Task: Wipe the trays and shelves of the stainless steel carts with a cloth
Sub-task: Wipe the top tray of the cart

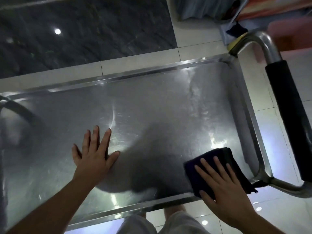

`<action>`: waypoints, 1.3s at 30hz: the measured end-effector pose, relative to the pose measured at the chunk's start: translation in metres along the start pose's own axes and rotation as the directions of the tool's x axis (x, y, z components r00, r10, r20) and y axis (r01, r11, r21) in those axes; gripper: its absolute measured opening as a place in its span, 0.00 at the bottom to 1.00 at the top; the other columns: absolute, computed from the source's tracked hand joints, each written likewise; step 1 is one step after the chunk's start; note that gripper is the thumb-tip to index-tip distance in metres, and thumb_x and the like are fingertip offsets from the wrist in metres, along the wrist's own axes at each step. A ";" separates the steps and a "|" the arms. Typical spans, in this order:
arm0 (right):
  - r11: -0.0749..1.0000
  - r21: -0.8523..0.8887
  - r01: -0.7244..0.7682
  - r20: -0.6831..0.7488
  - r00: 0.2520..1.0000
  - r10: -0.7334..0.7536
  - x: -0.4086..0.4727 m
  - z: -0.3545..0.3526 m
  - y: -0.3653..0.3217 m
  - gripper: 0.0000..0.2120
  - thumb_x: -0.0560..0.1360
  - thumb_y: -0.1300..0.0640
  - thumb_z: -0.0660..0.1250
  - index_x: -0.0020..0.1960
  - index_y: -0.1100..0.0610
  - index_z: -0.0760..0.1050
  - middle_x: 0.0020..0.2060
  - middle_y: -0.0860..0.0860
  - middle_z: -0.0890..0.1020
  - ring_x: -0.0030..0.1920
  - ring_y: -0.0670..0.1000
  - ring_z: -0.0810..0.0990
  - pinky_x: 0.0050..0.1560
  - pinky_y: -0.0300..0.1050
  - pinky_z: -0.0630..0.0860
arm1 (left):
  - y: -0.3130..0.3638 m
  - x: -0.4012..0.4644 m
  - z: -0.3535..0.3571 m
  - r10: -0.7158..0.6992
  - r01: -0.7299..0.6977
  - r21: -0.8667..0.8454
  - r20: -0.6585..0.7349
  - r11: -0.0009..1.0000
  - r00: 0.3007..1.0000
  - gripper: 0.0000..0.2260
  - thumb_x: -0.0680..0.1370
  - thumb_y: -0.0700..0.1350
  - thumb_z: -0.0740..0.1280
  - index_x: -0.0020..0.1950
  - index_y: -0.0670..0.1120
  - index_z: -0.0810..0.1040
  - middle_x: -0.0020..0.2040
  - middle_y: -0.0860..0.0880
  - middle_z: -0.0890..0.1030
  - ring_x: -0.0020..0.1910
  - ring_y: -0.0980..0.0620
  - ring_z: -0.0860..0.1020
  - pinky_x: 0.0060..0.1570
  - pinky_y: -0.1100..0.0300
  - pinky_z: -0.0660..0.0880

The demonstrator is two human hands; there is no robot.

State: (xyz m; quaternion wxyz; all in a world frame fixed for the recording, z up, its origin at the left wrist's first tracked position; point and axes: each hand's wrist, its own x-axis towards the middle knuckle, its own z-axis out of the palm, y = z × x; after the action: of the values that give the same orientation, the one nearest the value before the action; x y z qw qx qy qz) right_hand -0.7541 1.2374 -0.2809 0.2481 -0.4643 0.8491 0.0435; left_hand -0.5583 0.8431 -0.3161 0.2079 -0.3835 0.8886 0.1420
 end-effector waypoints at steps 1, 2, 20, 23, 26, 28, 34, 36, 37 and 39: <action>1.000 -0.001 0.020 0.022 1.000 -0.020 0.004 -0.002 0.005 0.37 0.77 0.38 0.61 0.83 0.42 0.55 0.83 0.44 0.57 0.83 0.55 0.51 0.77 0.63 0.54 | 0.000 0.001 0.001 -0.005 0.005 0.000 -0.005 1.000 1.000 0.33 0.75 0.76 0.39 0.78 0.71 0.34 0.82 0.58 0.33 0.82 0.49 0.36 0.75 0.33 0.40; 0.999 0.001 0.041 0.029 0.999 -0.041 0.014 -0.007 0.012 0.36 0.76 0.38 0.61 0.83 0.41 0.56 0.82 0.44 0.58 0.83 0.56 0.52 0.77 0.64 0.55 | 0.000 0.002 0.001 -0.009 0.009 0.004 -0.006 1.000 1.000 0.34 0.74 0.76 0.38 0.78 0.71 0.33 0.81 0.59 0.32 0.82 0.50 0.36 0.75 0.33 0.40; 0.950 0.213 -0.227 -0.034 0.970 0.239 0.139 -0.092 0.086 0.46 0.72 0.22 0.49 0.84 0.42 0.46 0.84 0.46 0.43 0.83 0.55 0.38 0.81 0.59 0.42 | 0.001 0.000 0.001 -0.026 0.026 -0.009 -0.004 1.000 1.000 0.34 0.73 0.76 0.42 0.75 0.73 0.32 0.83 0.57 0.36 0.82 0.51 0.36 0.75 0.33 0.40; 0.966 0.168 -0.198 -0.010 0.979 0.203 0.062 -0.045 0.071 0.44 0.73 0.22 0.47 0.83 0.39 0.39 0.83 0.45 0.40 0.82 0.52 0.34 0.81 0.62 0.45 | 0.002 0.001 -0.001 -0.029 0.029 -0.027 -0.003 0.999 1.000 0.33 0.72 0.76 0.41 0.73 0.75 0.29 0.83 0.57 0.36 0.82 0.52 0.34 0.76 0.33 0.39; 0.948 0.230 -0.220 -0.044 0.971 0.236 -0.006 -0.004 0.048 0.37 0.79 0.28 0.48 0.83 0.41 0.45 0.83 0.46 0.49 0.83 0.51 0.40 0.80 0.63 0.55 | 0.003 0.000 -0.002 -0.024 0.024 -0.030 -0.008 0.999 1.000 0.33 0.72 0.76 0.41 0.72 0.75 0.28 0.83 0.57 0.36 0.82 0.51 0.35 0.75 0.33 0.39; 0.926 0.284 -0.247 -0.082 0.956 0.280 -0.034 0.014 0.028 0.33 0.81 0.33 0.51 0.82 0.46 0.58 0.82 0.46 0.57 0.83 0.52 0.49 0.78 0.63 0.62 | 0.002 0.000 -0.001 -0.011 0.010 -0.049 -0.021 0.999 1.000 0.33 0.72 0.76 0.42 0.72 0.75 0.29 0.84 0.57 0.37 0.82 0.51 0.36 0.75 0.33 0.39; 0.865 0.402 -0.300 -0.165 0.906 0.391 -0.046 0.027 -0.036 0.21 0.83 0.45 0.58 0.73 0.50 0.74 0.74 0.46 0.75 0.78 0.50 0.65 0.75 0.54 0.65 | -0.001 0.004 0.000 0.032 -0.033 -0.060 -0.024 0.998 0.999 0.35 0.77 0.75 0.50 0.80 0.69 0.38 0.84 0.55 0.39 0.83 0.48 0.37 0.75 0.29 0.41; 0.866 0.405 -0.294 -0.165 0.908 0.385 -0.044 0.022 -0.058 0.18 0.84 0.49 0.61 0.72 0.51 0.75 0.71 0.47 0.77 0.76 0.51 0.69 0.74 0.51 0.65 | 0.001 0.002 -0.007 0.029 -0.029 -0.041 -0.002 0.999 1.000 0.35 0.79 0.71 0.54 0.82 0.66 0.43 0.84 0.54 0.39 0.83 0.47 0.38 0.75 0.29 0.43; 0.871 0.395 -0.290 -0.157 0.913 0.375 -0.043 0.019 -0.068 0.18 0.84 0.50 0.61 0.72 0.51 0.76 0.70 0.47 0.78 0.74 0.51 0.71 0.74 0.50 0.65 | 0.003 0.001 -0.011 0.029 -0.028 -0.031 0.010 0.999 1.000 0.35 0.79 0.70 0.55 0.82 0.65 0.43 0.84 0.53 0.40 0.83 0.47 0.39 0.75 0.29 0.44; 0.861 0.412 -0.298 -0.118 0.920 0.375 -0.039 0.011 -0.090 0.16 0.85 0.49 0.60 0.71 0.48 0.76 0.67 0.46 0.80 0.70 0.50 0.74 0.72 0.48 0.68 | 0.005 -0.002 -0.022 0.037 -0.036 -0.029 0.032 0.999 0.999 0.35 0.80 0.70 0.56 0.82 0.65 0.45 0.85 0.53 0.41 0.83 0.47 0.40 0.75 0.30 0.46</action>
State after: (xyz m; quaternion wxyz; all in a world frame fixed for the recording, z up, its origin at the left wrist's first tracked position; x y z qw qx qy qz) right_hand -0.6596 1.2199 -0.2581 0.2393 -0.2522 0.9290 -0.1273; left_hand -0.5671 0.8388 -0.2960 0.2143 -0.3679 0.8898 0.1645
